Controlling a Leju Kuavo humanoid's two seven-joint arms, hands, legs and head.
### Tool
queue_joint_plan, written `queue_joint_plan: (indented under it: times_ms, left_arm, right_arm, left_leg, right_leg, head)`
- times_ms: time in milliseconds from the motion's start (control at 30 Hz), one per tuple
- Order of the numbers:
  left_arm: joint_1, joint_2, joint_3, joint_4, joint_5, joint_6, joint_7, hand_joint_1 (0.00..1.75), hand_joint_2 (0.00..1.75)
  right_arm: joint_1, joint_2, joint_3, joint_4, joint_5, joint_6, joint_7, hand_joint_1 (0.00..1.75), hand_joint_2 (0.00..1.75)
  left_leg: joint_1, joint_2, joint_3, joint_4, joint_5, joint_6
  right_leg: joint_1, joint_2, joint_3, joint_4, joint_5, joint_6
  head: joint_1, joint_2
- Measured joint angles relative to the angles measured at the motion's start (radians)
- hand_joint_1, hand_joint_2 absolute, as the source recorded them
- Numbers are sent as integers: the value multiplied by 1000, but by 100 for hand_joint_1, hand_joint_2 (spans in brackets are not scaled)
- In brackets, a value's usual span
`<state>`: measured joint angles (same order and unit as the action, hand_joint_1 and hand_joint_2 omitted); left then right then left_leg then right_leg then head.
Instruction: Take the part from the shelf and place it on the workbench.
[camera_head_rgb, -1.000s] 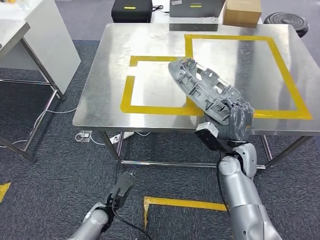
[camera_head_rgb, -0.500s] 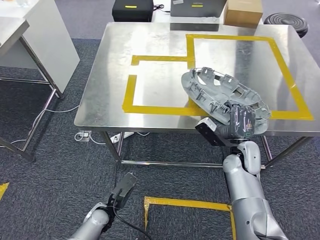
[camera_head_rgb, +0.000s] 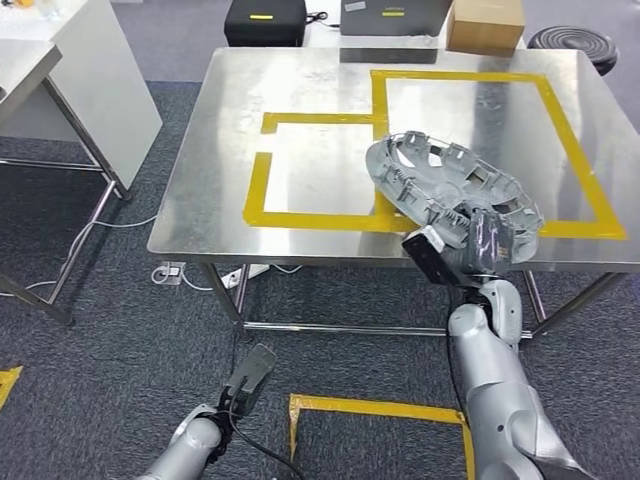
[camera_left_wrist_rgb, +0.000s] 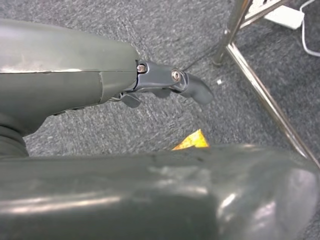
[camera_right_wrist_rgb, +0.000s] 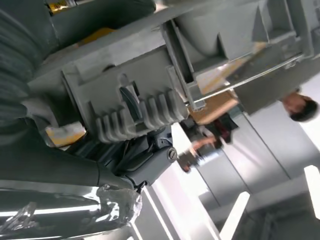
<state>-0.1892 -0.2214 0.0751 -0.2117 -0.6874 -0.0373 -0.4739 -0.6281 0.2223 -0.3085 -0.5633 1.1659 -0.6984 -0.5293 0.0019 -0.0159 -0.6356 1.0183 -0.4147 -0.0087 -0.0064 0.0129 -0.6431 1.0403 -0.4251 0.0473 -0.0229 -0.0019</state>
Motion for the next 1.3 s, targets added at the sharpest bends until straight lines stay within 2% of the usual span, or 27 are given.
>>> queue_joint_plan:
  times_ms: [67,100,200,233,267,300,367,400,467,567,600,633,700,733,767,800,867,900,933,1033,1100,1133,1167,1200,1267,1300]
  left_arm:
    - [-1,0,0,0,3,0,0,0,0]
    - [-1,0,0,0,4,0,0,0,0]
    - [-1,1,0,0,6,0,0,0,0]
    - [1,1,0,0,6,0,0,0,0]
    - [1,1,0,0,6,0,0,0,0]
    - [2,1,0,0,6,0,0,0,0]
    - [0,1,0,0,7,0,0,0,0]
    - [-2,0,0,0,7,0,0,0,0]
    - [-2,0,0,0,7,0,0,0,0]
    - [0,-1,0,0,7,0,0,0,0]
    - [0,-2,0,0,7,0,0,0,0]
    - [-1,-3,0,0,7,0,0,0,0]
    - [-1,-3,0,0,8,0,0,0,0]
    - [0,-3,0,0,8,1,0,0,0]
    - [0,-3,0,0,9,2,0,0,0]
    - [0,-3,0,0,11,3,0,0,0]
    - [0,-4,0,0,14,5,0,0,0]
    - [0,-4,0,0,15,5,0,0,0]
    - [-1,-4,0,0,15,5,0,0,0]
    - [-1,-4,0,0,15,5,0,0,0]
    - [-2,-4,0,0,15,6,0,0,0]
    - [-2,-3,0,0,16,7,0,0,0]
    - [-3,-3,0,0,16,7,0,0,0]
    - [-3,-3,0,0,16,8,1,0,0]
    - [-4,-2,0,0,17,8,1,0,0]
    - [-3,-2,0,0,17,8,1,0,0]
  right_arm:
    - [-12,-2,-2,36,-23,6,1,175,175]
    - [-18,-3,-2,50,-33,12,0,175,175]
    - [-32,-5,-4,88,-66,36,-3,175,175]
    - [-34,-6,-4,98,-71,40,-3,175,175]
    - [-34,-7,-4,106,-74,42,-4,175,175]
    - [-36,-7,-5,112,-77,44,-4,175,175]
    - [-43,-8,-5,119,-78,45,-5,175,175]
    - [-48,-8,-5,122,-78,45,-5,175,175]
    - [-54,-9,-6,127,-79,46,-6,175,175]
    - [-56,-10,-5,133,-92,47,-4,175,175]
    - [-57,-10,-4,135,-100,48,-2,175,175]
    - [-58,-10,-2,137,-109,48,1,175,175]
    - [-59,-11,6,141,-130,46,10,175,175]
    - [-57,-12,12,143,-143,46,14,175,175]
    - [-56,-13,17,145,-157,48,16,175,175]
    - [-55,-14,22,146,-175,52,15,175,175]
    - [-57,-14,30,148,-207,61,12,175,175]
    - [-58,-14,32,148,-218,64,10,175,175]
    - [-59,-14,33,148,-223,65,9,175,175]
    - [-59,-14,34,148,-225,65,9,175,175]
    - [-61,-14,41,148,-235,66,9,175,175]
    - [-61,-15,48,149,-245,67,9,175,175]
    - [-61,-15,61,149,-258,67,11,175,175]
    - [-61,-15,73,149,-268,66,12,175,175]
    - [-61,-16,93,150,-286,63,16,175,175]
    - [-60,-16,97,151,-290,63,18,175,175]
  left_leg:
    - [1,1,-7,14,-13,-10]
    - [1,2,-22,46,-33,-16]
    - [3,4,-107,232,-118,-26]
    - [3,4,-127,273,-127,-26]
    - [3,4,-130,279,-117,-24]
    - [2,4,-113,244,-89,-21]
    - [1,5,-44,110,-25,-13]
    - [1,5,-15,52,-8,-9]
    - [-1,5,7,2,-4,-3]
    - [2,4,8,-6,0,11]
    - [4,4,8,-7,1,17]
    - [7,4,9,-8,2,21]
    - [7,4,8,-8,2,24]
    - [7,4,9,-8,2,25]
    - [7,4,9,-8,1,25]
    - [7,3,10,-7,1,25]
    - [8,3,14,-6,-2,21]
    - [9,2,15,-6,-3,19]
    - [9,2,16,-5,-4,18]
    - [8,2,16,-5,-4,17]
    - [4,2,13,-3,-4,13]
    - [3,2,12,-4,-3,8]
    - [2,3,2,13,-14,-1]
    - [4,3,-15,48,-34,-9]
    - [6,5,-76,175,-98,-23]
    - [6,5,-105,235,-118,-24]
  right_leg:
    - [-4,0,0,-4,4,-10]
    - [-6,0,1,-6,6,-16]
    - [-7,-1,1,-7,8,-23]
    - [-6,0,1,-7,8,-24]
    - [-5,0,2,-7,8,-24]
    - [-4,0,2,-7,8,-25]
    - [-2,1,2,-6,9,-23]
    - [0,2,1,-4,9,-20]
    - [4,3,-3,-6,12,-12]
    - [2,2,-10,-3,7,2]
    - [2,0,-22,22,-10,7]
    - [1,-2,-45,71,-38,12]
    - [0,-4,-105,208,-101,18]
    - [0,-5,-129,261,-118,20]
    - [0,-5,-136,277,-115,21]
    - [-1,-5,-123,252,-93,20]
    - [-3,-5,-58,124,-27,20]
    - [-4,-5,-30,69,-2,20]
    - [-4,-5,-13,37,10,21]
    - [-5,-5,-7,24,12,21]
    - [-3,-4,6,6,3,19]
    - [-1,-2,11,-1,-1,14]
    - [-1,-1,15,-6,-2,3]
    - [-2,-1,14,-7,1,-9]
    - [-5,-3,14,-10,4,-25]
    - [-5,-3,14,-10,4,-26]
  head:
    - [-2,0]
    - [-4,0]
    - [-6,0]
    - [-6,0]
    - [-6,0]
    - [-6,0]
    - [-6,0]
    - [-6,0]
    - [-5,0]
    - [-4,0]
    - [0,0]
    - [2,0]
    - [6,0]
    - [6,0]
    - [6,0]
    - [6,0]
    - [6,0]
    - [6,0]
    - [6,0]
    - [6,0]
    - [6,0]
    - [6,0]
    - [5,0]
    - [3,0]
    - [1,0]
    - [1,0]
